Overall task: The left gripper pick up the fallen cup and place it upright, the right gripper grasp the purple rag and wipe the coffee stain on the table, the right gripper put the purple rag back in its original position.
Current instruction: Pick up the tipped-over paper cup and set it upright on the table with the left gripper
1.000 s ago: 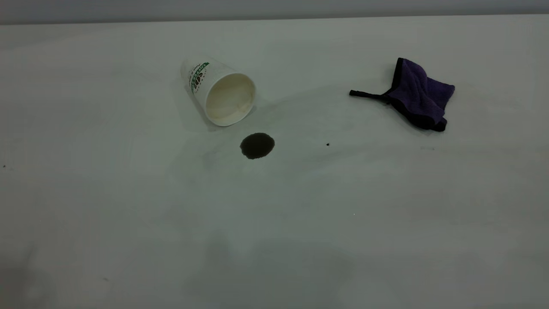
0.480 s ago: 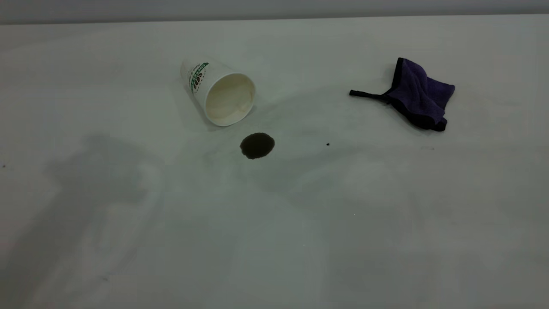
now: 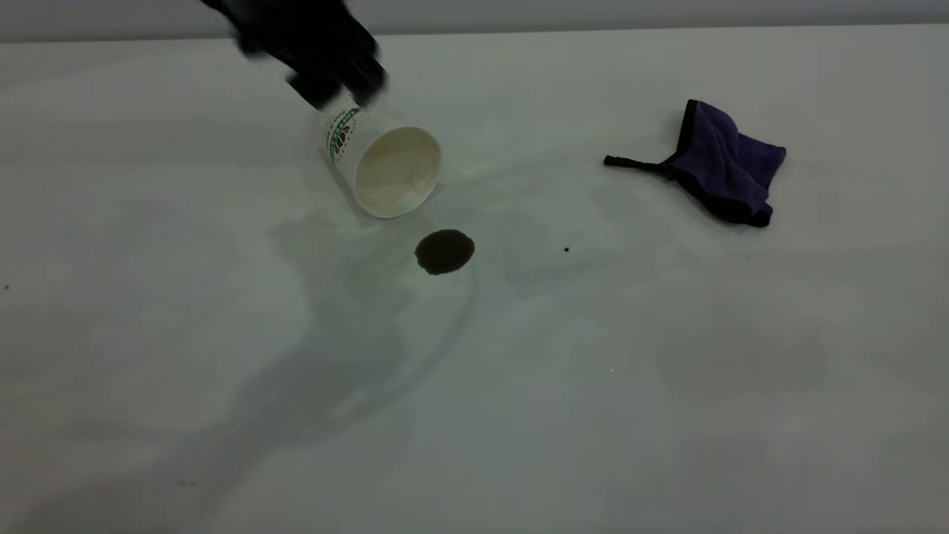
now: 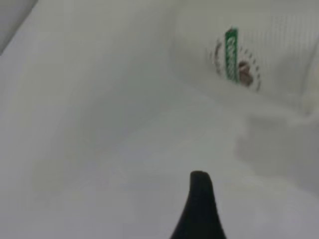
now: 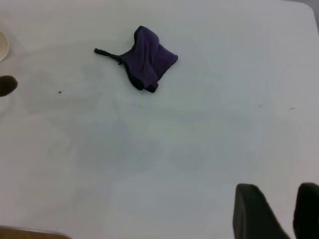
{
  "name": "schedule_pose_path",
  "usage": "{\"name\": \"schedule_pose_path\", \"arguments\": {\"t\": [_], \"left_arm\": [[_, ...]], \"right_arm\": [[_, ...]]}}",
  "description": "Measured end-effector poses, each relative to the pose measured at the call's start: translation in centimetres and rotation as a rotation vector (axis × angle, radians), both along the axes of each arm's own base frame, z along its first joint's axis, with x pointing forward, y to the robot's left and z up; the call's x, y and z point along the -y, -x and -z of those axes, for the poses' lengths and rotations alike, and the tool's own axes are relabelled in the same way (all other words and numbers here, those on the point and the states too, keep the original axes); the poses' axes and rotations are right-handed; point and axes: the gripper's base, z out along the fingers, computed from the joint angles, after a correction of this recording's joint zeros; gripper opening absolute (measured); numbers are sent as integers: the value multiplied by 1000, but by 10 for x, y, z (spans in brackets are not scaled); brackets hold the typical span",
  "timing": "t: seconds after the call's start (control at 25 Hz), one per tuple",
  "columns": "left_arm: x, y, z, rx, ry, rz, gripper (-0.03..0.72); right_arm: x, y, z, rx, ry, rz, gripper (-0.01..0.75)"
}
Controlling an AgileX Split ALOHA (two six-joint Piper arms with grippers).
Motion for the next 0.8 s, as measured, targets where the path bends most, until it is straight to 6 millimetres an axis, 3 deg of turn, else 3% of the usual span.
{"name": "schedule_pose_path", "arguments": {"t": [0.24, 0.48, 0.8], "left_arm": [[24, -8, 45, -15, -89, 81, 675], [29, -18, 86, -1, -177, 115, 658], [38, -38, 115, 116, -262, 203, 622]], "right_arm": [[0, 0, 0, 0, 0, 0, 238], [0, 0, 0, 0, 0, 0, 238], [0, 0, 0, 0, 0, 0, 238]]}}
